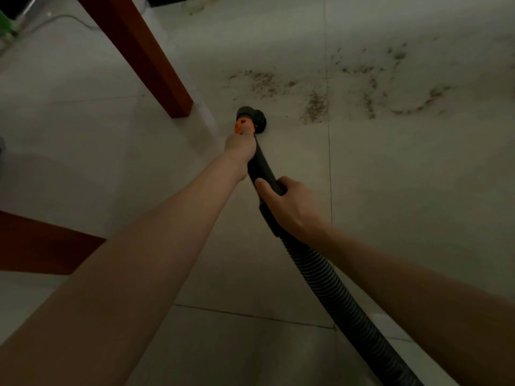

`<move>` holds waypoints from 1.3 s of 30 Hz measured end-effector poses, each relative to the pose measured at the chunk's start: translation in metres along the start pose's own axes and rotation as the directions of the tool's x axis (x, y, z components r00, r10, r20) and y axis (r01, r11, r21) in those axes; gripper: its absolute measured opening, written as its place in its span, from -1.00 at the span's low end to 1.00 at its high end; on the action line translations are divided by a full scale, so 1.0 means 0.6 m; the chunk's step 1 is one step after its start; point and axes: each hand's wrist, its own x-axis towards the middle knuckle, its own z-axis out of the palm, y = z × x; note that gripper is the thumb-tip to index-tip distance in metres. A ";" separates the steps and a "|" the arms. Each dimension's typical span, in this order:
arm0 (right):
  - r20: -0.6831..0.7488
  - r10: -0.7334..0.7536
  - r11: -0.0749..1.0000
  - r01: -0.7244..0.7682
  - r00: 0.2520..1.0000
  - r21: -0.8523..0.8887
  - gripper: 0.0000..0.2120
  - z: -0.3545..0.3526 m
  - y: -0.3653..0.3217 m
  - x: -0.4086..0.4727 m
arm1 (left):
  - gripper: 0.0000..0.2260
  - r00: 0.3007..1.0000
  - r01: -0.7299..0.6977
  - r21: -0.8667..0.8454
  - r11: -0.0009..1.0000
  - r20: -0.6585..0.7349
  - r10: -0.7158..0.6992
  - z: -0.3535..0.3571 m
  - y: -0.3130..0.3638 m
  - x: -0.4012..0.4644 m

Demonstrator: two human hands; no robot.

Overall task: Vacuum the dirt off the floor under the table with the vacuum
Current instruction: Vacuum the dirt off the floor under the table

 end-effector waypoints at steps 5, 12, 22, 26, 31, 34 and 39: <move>0.044 -0.015 1.000 0.015 0.999 0.009 -0.73 0.021 0.000 0.019 | -0.52 0.996 0.008 0.002 1.000 -0.085 -0.008 -0.019 -0.009 0.022; 0.093 -0.033 0.999 0.034 0.995 -0.018 -0.72 0.041 -0.011 0.051 | -0.53 0.990 0.027 0.013 1.000 -0.141 -0.025 -0.045 -0.006 0.057; -0.080 0.031 0.996 -0.025 0.996 0.085 -0.73 0.031 0.000 0.061 | -0.49 0.998 -0.055 0.048 0.997 -0.014 0.056 0.006 0.020 0.062; -0.116 0.035 0.996 -0.024 0.993 0.090 -0.73 0.015 0.007 0.053 | -0.49 0.996 -0.087 0.063 0.994 0.015 0.086 0.027 0.023 0.050; -0.089 0.019 0.996 -0.010 0.996 0.092 -0.73 0.017 0.009 0.044 | -0.48 0.996 -0.082 0.038 0.996 0.019 0.082 0.023 0.014 0.048; -0.046 0.009 0.998 -0.006 0.999 0.069 -0.72 0.031 0.013 0.041 | -0.48 0.999 -0.047 0.027 0.999 -0.023 0.048 0.004 -0.004 0.054; 0.062 -0.023 0.999 0.026 0.998 -0.041 -0.70 0.051 0.000 0.057 | -0.50 0.992 0.008 -0.033 0.999 -0.123 -0.012 -0.045 -0.025 0.079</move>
